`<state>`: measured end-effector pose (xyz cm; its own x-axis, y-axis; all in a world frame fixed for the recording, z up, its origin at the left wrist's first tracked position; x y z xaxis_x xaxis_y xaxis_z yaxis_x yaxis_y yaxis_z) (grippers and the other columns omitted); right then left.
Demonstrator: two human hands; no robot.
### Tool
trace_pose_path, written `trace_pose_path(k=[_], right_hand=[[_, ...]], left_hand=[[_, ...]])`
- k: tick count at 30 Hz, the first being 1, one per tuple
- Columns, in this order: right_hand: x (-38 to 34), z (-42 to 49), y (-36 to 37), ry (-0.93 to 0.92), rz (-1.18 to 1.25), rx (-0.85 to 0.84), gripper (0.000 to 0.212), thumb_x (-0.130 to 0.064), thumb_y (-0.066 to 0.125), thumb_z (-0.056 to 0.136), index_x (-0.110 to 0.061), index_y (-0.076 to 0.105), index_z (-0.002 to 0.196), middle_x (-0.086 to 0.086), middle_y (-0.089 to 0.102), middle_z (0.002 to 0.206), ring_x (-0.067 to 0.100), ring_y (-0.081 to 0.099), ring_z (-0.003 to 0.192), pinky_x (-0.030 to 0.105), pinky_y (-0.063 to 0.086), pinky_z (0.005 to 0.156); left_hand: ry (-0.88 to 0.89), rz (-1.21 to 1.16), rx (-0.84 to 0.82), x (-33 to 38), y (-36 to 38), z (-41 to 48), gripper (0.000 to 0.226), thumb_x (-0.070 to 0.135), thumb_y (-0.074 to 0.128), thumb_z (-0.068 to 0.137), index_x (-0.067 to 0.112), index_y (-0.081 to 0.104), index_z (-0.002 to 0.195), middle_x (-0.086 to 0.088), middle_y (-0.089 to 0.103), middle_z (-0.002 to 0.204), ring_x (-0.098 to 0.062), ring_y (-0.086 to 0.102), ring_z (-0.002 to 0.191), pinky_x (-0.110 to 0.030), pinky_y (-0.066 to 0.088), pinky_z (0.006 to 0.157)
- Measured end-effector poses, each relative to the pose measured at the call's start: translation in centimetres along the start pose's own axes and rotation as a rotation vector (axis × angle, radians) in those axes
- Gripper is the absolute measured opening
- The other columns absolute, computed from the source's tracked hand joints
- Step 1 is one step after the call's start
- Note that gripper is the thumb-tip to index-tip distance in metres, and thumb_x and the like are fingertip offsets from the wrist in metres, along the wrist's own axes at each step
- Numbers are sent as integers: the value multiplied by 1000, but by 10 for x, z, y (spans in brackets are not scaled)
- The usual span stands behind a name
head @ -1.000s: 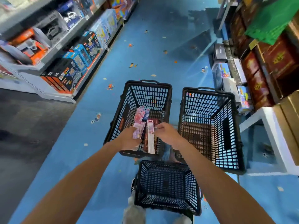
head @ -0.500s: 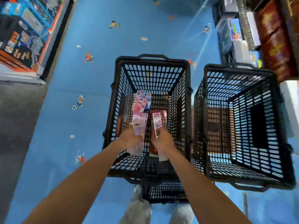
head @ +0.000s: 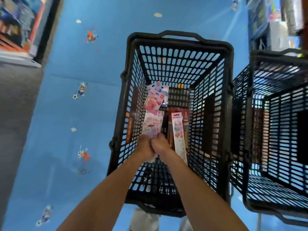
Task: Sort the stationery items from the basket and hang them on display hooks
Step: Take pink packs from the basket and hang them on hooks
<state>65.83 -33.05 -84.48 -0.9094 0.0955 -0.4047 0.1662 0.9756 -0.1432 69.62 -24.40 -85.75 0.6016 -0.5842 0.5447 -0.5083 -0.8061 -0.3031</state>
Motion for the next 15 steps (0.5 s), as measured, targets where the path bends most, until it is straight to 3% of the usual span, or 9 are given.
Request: trace_pose_path(k=[2,4,6,7,9,11,13,15], right_hand=[[0,4,1,-10,35,34,39,-22,57,97,-9,53,134,14,61,134,34,58,123,48,48,107],[-1,7,-1,-37,71,83,23,-28,62,89,-19,61,110,10,67,120,32,63,115,49,52,102],[1,10,-1,-37,123,109,24,-33,61,73,-25,62,96,8,70,109,29,67,105,46,57,94],[2,11,0,-25,159,111,29,-32,57,65,-24,63,92,7,72,104,26,68,98,42,58,89],[3,11,1,-6,233,123,29,-27,55,57,-24,63,85,0,70,91,18,66,86,33,57,78],[4,11,1,6,268,143,41,-26,56,55,-21,68,94,-1,71,94,20,67,87,31,56,76],[6,11,-3,12,259,176,60,-25,54,58,-10,69,114,6,71,104,26,66,93,29,54,75],[11,13,-6,23,279,195,55,-17,54,68,-6,66,121,8,70,107,27,65,94,27,51,72]], left_hand=[[-16,-86,41,-2,-4,4,43,13,32,111,-7,48,145,-23,65,116,-29,62,98,-19,58,74],[6,-34,68,-1,-4,8,44,17,25,112,-4,51,142,-28,61,130,-30,59,106,-30,56,96],[-15,-67,46,-1,-3,10,46,20,23,113,-2,51,142,-29,56,140,-33,56,120,-43,47,111],[-26,-113,71,0,-5,11,47,19,21,113,-1,51,143,-26,58,139,-35,57,122,-43,48,108],[-56,-260,83,2,-6,9,45,15,22,110,3,53,141,-19,63,125,-31,62,109,-33,55,88],[-81,-326,92,1,-7,7,42,17,24,109,8,57,136,-16,63,123,-24,63,100,-30,56,79],[-80,-259,45,1,-6,5,38,20,28,112,10,57,135,-17,61,135,-31,61,117,-39,53,100],[-28,-5,0,-2,-5,7,34,19,43,110,4,52,139,-21,57,142,-36,56,130,-47,45,113]])
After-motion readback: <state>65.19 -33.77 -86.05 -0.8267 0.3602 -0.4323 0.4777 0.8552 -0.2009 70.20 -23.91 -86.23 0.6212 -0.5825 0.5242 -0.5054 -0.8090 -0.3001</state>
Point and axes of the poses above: each hand's wrist, its own z-axis towards the middle knuckle, its own y-axis out of the palm, x = y × z, the point moved 9 cm from there along z, towards the middle knuckle
